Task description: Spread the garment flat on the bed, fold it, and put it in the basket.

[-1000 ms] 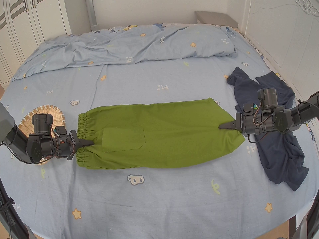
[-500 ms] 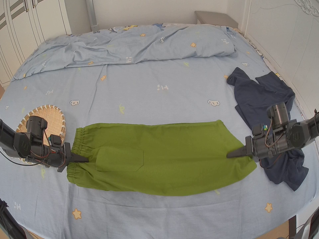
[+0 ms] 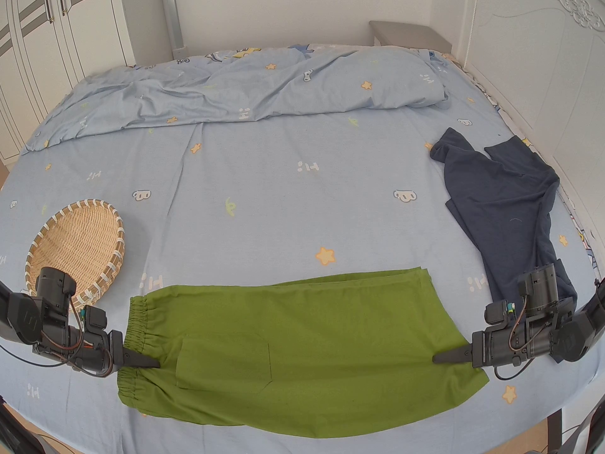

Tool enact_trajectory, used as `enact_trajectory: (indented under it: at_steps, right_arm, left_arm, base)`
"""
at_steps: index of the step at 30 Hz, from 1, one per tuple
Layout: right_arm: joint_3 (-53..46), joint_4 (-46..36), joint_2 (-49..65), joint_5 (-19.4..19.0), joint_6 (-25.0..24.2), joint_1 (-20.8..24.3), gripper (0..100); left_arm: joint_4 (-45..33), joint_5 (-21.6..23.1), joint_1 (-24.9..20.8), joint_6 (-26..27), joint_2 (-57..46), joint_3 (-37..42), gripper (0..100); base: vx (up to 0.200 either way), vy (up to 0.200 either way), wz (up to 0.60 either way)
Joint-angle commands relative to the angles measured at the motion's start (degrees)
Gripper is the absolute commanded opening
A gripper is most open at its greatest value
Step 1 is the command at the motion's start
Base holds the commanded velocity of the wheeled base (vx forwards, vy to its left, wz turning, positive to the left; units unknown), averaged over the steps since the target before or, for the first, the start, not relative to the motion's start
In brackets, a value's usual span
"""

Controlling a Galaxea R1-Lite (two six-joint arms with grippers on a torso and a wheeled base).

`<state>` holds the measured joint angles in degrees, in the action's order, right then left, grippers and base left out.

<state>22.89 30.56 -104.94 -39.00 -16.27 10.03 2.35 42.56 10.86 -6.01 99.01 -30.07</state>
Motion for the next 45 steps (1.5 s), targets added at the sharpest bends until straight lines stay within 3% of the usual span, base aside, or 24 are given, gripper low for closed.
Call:
enact_trajectory:
  at_steps: [1, 4, 5, 12, 20, 27, 32, 36, 40, 41, 42, 43, 45]
  right_arm:
    - [-4.79, 3.63, -1.85, -0.11, -0.07, 0.6, 0]
    - [-4.79, 4.07, -3.08, -0.2, -0.07, 0.69, 0]
    - [-4.79, 4.24, -3.17, -0.2, -0.07, 0.95, 100]
    - [-4.52, 4.42, -2.73, -0.29, -0.07, 0.16, 100]
    - [-1.89, 5.91, 7.91, 0.41, -2.36, -5.2, 100]
    - [6.99, -6.39, 17.05, 2.79, -2.27, -5.02, 100]
    - [12.09, -14.04, 19.95, 4.46, -0.95, -5.29, 100]
    - [13.4, -16.94, 21.09, 4.46, -0.51, -5.55, 100]
    - [13.49, -17.11, 21.26, 4.46, 0.28, -5.46, 100]
    - [13.49, -17.11, 21.62, 4.46, 0.28, -5.46, 100]
    - [13.49, -17.11, 21.7, 4.46, 0.28, -5.46, 100]
    - [13.49, -17.2, 22.41, 4.46, 0.28, -5.46, 100]
    - [13.67, -17.47, 22.85, 4.46, 0.28, -5.55, 100]
  left_arm:
    - [0.28, 0.16, 1.0, 2.32, -1.54, 3.97, 0]
    - [1.6, 0.16, 1.09, 2.41, -0.75, 3.97, 0]
    - [2.39, 0.07, 1.09, 2.41, -0.22, 3.97, 0]
    - [2.92, -0.19, 1.44, 2.41, 0.22, 3.88, 0]
    - [-1.3, -1.25, 6.89, 2.23, -8.66, 1.6, 0]
    - [-11.67, -4.15, 8.83, 4.34, -16.39, -3.15, 0]
    - [-12.28, -11.0, 9.62, 6.45, -17.36, -3.68, 0]
    - [-13.34, -12.67, 7.77, 5.92, -17.63, -6.4, 0]
    - [-18.35, -13.55, 2.06, 4.6, -19.73, -11.23, 0]
    - [-23.71, -15.31, -1.11, 2.49, -21.14, -16.07, 0]
    - [-24.24, -15.49, -1.37, 2.23, -21.23, -16.51, 0]
    - [-30.65, -17.42, -6.12, 0.03, -21.76, -22.13, 0]
    - [-33.82, -18.3, -9.1, -1.37, -22.28, -25.3, 0]
  base:
    - [0.0, 0.0, 0.0]
    - [0.0, 0.0, 0.0]
    - [0.0, 0.0, 0.0]
    - [0.0, 0.0, 0.0]
    - [0.0, 0.0, 0.0]
    - [0.0, 0.0, 0.0]
    - [0.0, 0.0, 0.0]
    - [0.0, 0.0, 0.0]
    - [0.0, 0.0, 0.0]
    - [0.0, 0.0, 0.0]
    - [0.0, 0.0, 0.0]
    - [0.0, 0.0, 0.0]
    - [0.0, 0.0, 0.0]
